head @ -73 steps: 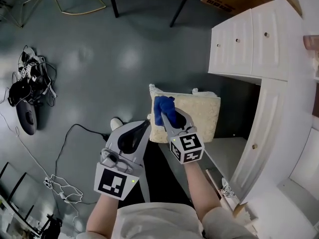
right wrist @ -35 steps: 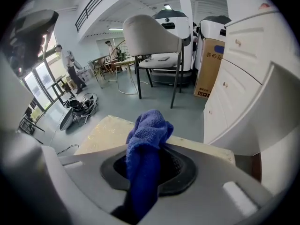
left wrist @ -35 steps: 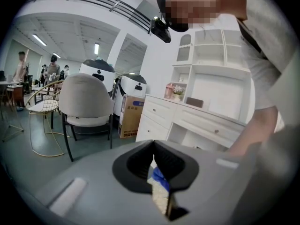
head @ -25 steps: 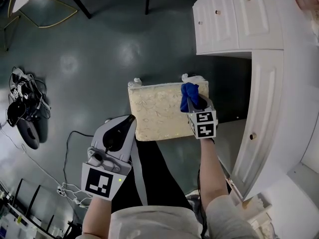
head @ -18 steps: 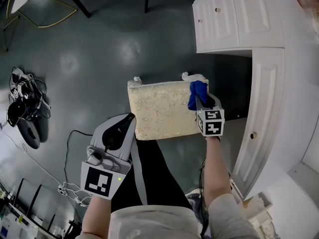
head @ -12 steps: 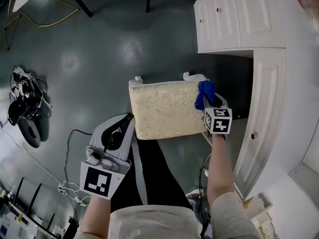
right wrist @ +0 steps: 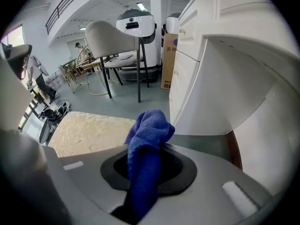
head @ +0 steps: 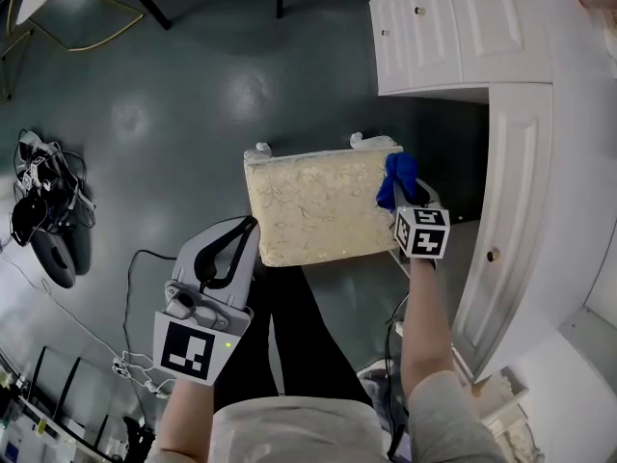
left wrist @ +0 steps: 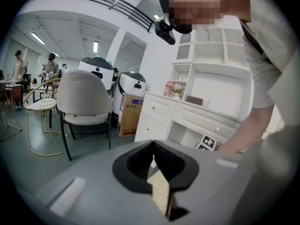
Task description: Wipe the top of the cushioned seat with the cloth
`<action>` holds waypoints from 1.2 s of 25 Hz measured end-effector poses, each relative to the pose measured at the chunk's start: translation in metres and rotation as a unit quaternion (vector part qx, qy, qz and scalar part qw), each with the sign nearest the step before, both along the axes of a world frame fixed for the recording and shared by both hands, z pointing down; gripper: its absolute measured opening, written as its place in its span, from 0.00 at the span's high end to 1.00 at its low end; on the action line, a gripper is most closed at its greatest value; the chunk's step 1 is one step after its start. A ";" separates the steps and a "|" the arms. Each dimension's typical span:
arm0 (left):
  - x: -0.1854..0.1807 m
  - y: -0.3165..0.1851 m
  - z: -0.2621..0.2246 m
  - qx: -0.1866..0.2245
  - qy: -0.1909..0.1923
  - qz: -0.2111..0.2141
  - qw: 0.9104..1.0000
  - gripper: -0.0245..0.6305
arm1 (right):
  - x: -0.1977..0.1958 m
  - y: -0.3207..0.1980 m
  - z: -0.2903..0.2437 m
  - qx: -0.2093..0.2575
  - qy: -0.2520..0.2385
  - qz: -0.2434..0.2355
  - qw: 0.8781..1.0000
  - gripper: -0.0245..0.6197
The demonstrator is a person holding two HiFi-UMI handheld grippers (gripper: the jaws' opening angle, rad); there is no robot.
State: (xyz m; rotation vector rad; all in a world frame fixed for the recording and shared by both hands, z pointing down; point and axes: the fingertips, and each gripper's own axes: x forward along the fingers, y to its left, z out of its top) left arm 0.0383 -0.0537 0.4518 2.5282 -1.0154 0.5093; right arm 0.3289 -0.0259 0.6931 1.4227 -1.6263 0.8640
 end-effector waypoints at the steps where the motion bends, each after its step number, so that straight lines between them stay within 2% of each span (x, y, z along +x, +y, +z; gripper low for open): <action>1: -0.001 0.001 0.001 -0.001 0.001 0.001 1.000 0.96 | 0.000 0.004 0.000 0.001 0.002 0.000 1.000 0.84; 10: -0.016 0.012 0.001 0.001 0.004 0.004 1.000 0.96 | -0.007 0.061 0.000 0.004 0.011 0.017 1.000 0.84; 18: -0.033 0.031 0.000 0.002 0.003 0.003 1.000 0.96 | -0.014 0.063 -0.001 -0.004 0.028 0.036 0.999 0.85; 24: -0.047 0.042 -0.002 0.007 0.007 -0.005 1.000 0.96 | -0.042 0.062 -0.003 0.006 0.027 0.035 0.999 0.85; 30: -0.067 0.056 -0.006 0.014 0.009 -0.022 1.000 0.96 | -0.092 0.062 -0.002 0.011 0.014 0.005 1.000 0.85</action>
